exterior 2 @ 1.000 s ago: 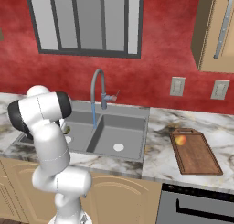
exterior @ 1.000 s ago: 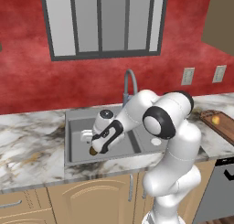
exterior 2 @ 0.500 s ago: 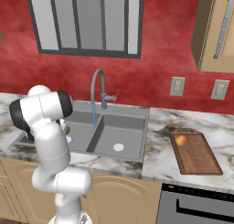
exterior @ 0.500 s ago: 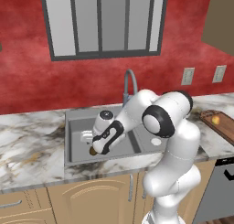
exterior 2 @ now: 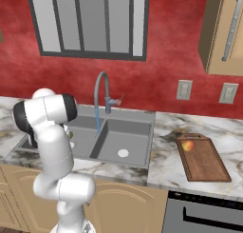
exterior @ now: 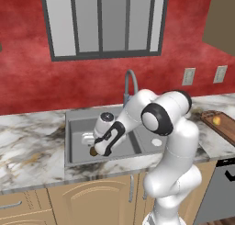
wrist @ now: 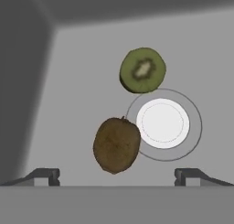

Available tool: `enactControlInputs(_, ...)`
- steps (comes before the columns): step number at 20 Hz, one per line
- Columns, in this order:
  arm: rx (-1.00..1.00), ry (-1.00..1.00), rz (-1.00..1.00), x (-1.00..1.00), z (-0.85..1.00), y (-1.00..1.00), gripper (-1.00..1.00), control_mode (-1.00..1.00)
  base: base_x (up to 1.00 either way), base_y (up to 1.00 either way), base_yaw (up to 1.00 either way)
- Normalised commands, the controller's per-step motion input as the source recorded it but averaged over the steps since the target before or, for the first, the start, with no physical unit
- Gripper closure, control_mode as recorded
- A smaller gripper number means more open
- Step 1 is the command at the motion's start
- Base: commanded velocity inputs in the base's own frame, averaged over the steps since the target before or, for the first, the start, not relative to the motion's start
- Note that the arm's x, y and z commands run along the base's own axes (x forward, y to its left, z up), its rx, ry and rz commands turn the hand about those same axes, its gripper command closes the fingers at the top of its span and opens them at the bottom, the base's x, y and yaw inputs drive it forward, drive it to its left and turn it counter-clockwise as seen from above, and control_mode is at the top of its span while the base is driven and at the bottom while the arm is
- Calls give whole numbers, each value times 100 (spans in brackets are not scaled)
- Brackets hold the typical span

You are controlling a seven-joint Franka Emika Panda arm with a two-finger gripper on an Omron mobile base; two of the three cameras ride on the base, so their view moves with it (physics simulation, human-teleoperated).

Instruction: Pick the kiwi, mango, kiwi from the sink and place them on the cutting board to airdry. Then turn off the sink faucet.

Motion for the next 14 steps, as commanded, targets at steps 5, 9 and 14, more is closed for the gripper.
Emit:
enactControlInputs(5,0,1,0,1,-15,0,-100,-100,0,0,0)
enactControlInputs(9,0,1,0,5,-15,0,-100,-100,0,0,0)
enactControlInputs(14,0,3,0,6,-16,0,-100,-100,0,0,0)
